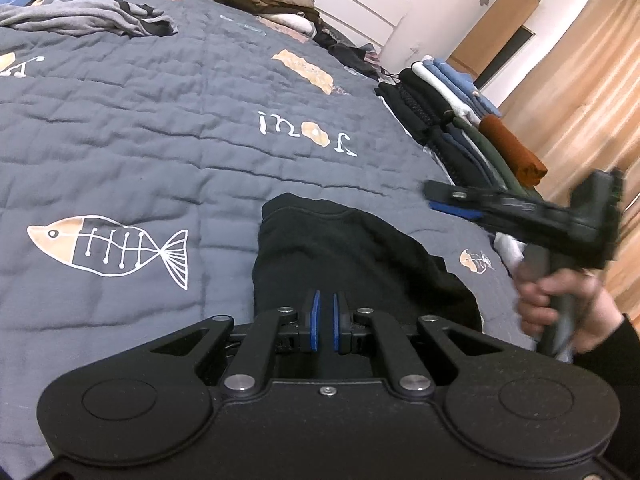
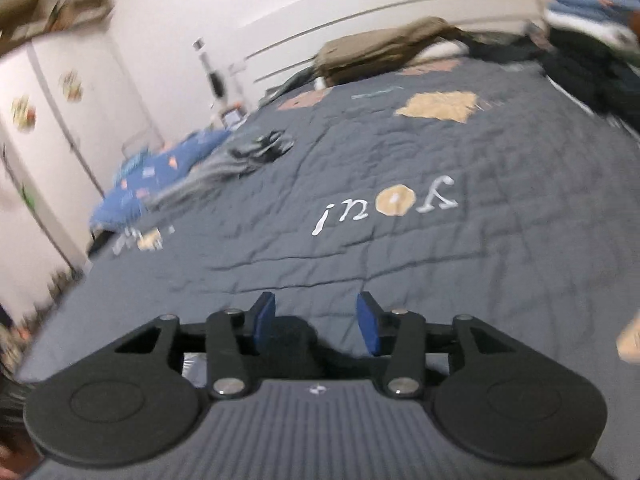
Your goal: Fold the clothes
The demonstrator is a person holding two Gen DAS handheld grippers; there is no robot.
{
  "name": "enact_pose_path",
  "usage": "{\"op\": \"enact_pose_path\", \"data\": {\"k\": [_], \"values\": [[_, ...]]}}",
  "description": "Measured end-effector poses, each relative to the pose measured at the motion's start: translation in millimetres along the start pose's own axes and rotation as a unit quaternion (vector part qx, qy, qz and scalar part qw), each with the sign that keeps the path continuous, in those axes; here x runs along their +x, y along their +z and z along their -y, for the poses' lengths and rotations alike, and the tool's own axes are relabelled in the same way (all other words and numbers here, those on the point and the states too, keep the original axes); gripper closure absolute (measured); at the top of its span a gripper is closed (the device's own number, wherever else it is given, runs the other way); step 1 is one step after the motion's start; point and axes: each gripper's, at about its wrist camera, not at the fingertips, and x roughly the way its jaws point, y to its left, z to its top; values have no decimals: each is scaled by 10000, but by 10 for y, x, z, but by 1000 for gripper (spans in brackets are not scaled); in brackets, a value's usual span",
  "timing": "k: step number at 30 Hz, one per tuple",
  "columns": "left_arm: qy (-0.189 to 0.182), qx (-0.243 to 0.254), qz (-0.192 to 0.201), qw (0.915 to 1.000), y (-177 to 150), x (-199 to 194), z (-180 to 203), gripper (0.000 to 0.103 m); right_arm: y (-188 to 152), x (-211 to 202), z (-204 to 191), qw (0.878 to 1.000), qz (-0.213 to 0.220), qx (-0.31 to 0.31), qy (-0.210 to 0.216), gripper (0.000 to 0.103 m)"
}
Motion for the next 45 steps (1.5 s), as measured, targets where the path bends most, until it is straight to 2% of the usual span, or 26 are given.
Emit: {"op": "enact_pose_path", "data": {"k": [2, 6, 15, 16, 18, 20, 22, 23, 25, 28, 31, 32, 34, 35, 38, 41, 45], "values": [[-10, 35, 9, 10000, -7, -7, 32, 97, -83, -212, 40, 9993, 4, 380, 36, 56], [-22, 143, 14, 9999, -32, -18, 108, 96, -501, -606, 39, 9958, -1, 919, 13, 55], [-10, 592, -75, 9982, -207, -121, 351, 91, -1340, -1206, -91, 9890, -202, 1364, -535, 53], [-4, 668, -96, 9977, -247, -149, 381, 88, -1419, -1255, -103, 9882, -209, 1390, -615, 52], [8, 889, -136, 9960, -344, -227, 446, 76, -1577, -1341, -128, 9870, -265, 1399, -741, 52], [20, 1232, -179, 9922, -462, -334, 523, 57, -1730, -1421, -138, 9856, -311, 1458, -799, 52], [38, 1736, -267, 9844, -613, -463, 617, 53, -1854, -1480, -129, 9839, -341, 1558, -806, 52], [96, 1892, -323, 9814, -679, -504, 636, 48, -1916, -1496, -132, 9833, -364, 1591, -808, 52], [222, 2140, -437, 9756, -800, -573, 658, 42, -2012, -1497, -141, 9830, -425, 1608, -782, 52], [429, 2443, -616, 9668, -947, -637, 653, 42, -2133, -1485, -159, 9823, -516, 1637, -752, 52], [643, 2481, -760, 9636, -1021, -638, 580, 41, -2242, -1466, -197, 9810, -561, 1740, -648, 52], [689, 2446, -819, 9637, -1034, -622, 551, 41, -2254, -1460, -204, 9802, -567, 1792, -616, 54], [782, 2377, -950, 9635, -1057, -583, 492, 41, -2278, -1449, -217, 9786, -578, 1895, -553, 74], [837, 2361, -1016, 9628, -1065, -564, 463, 41, -2290, -1444, -224, 9777, -584, 1947, -521, 91], [965, 2299, -1092, 9622, -1066, -564, 380, 41, -2298, -1519, -244, 9742, -491, 2179, -325, 94], [973, 2210, -988, 9654, -1008, -625, 336, 41, -2309, -1651, -265, 9714, -409, 2334, -136, 95], [899, 2126, -832, 9694, -934, -695, 338, 41, -2402, -1623, -228, 9699, -642, 2327, -311, 94]]}}
